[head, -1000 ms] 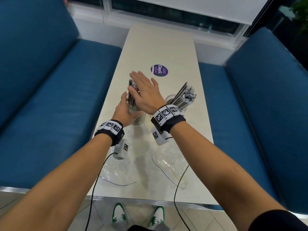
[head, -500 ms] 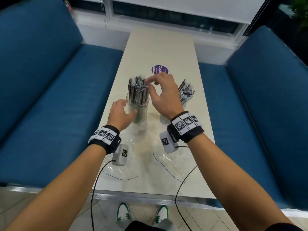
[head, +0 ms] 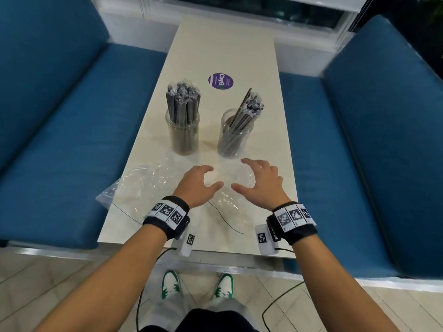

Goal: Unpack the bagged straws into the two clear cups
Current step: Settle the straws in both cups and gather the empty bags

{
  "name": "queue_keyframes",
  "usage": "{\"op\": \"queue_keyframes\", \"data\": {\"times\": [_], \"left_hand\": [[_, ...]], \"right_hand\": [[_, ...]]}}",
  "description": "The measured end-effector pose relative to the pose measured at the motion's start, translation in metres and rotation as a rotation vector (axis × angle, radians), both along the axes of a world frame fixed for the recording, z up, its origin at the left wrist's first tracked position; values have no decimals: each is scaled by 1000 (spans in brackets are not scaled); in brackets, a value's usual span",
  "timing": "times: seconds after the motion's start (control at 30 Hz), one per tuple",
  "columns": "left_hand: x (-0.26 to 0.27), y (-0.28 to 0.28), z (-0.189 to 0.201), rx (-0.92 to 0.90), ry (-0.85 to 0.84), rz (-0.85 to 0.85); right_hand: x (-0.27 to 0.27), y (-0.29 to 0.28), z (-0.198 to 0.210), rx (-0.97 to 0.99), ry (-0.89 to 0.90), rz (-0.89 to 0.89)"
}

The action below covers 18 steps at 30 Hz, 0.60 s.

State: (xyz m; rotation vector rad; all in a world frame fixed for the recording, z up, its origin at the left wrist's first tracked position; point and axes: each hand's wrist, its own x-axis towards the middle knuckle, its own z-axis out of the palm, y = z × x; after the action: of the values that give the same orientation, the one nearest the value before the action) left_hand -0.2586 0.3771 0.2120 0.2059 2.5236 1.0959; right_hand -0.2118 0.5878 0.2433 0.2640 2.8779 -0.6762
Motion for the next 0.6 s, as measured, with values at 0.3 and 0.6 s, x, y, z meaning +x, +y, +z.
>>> {"op": "queue_keyframes", "data": {"times": [0.3,0.6], "left_hand": [[31,16,-43,-28,-204,115],[40,16,-30,378,-218,365]], "right_hand": [[6,-5,-62,-69,-188,102],[-9,-18,-50,-497,103,3]]}}
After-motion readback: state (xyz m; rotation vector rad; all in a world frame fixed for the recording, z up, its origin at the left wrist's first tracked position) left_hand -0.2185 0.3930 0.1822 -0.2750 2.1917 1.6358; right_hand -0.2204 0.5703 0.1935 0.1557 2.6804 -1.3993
